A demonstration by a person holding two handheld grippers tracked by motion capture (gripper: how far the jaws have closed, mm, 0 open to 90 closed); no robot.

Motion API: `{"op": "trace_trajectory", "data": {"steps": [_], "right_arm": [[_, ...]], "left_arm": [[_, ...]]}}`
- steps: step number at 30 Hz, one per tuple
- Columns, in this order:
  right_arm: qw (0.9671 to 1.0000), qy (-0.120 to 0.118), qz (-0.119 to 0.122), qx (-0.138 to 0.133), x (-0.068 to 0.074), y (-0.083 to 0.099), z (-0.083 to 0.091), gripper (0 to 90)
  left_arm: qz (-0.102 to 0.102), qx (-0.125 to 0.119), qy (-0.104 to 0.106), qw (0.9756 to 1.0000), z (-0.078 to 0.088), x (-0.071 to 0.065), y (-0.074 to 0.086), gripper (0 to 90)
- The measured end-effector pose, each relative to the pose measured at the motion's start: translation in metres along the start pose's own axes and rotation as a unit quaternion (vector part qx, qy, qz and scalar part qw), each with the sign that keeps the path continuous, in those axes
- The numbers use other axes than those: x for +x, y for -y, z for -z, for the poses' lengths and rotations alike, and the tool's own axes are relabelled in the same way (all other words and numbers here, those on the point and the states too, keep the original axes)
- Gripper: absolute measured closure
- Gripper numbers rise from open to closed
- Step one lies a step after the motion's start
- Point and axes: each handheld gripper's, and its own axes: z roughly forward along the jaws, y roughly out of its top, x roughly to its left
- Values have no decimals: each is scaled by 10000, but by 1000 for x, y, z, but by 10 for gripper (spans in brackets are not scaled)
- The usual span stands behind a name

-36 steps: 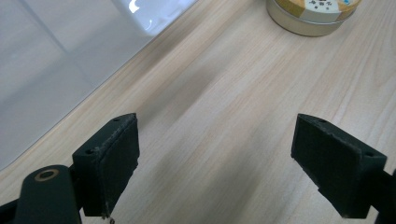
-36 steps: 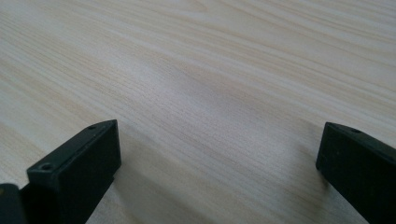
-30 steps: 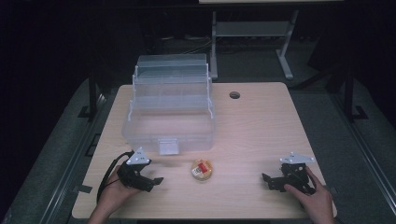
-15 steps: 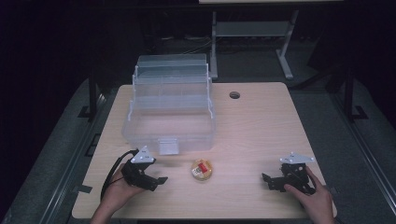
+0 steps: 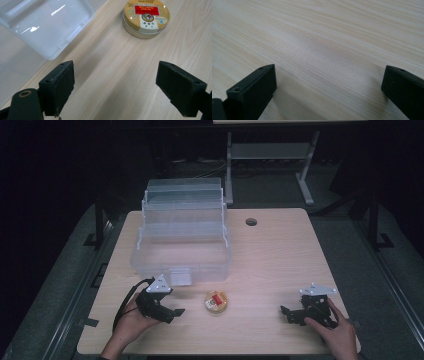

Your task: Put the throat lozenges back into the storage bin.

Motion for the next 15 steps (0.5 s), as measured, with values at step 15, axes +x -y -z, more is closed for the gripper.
{"op": "trace_trajectory", "data": {"steps": [15], "right_arm": [[10000, 1, 0, -2, 0, 0, 0, 0]], "left_arm": [[-137, 27, 171, 9998, -11, -8, -15, 146]]}}
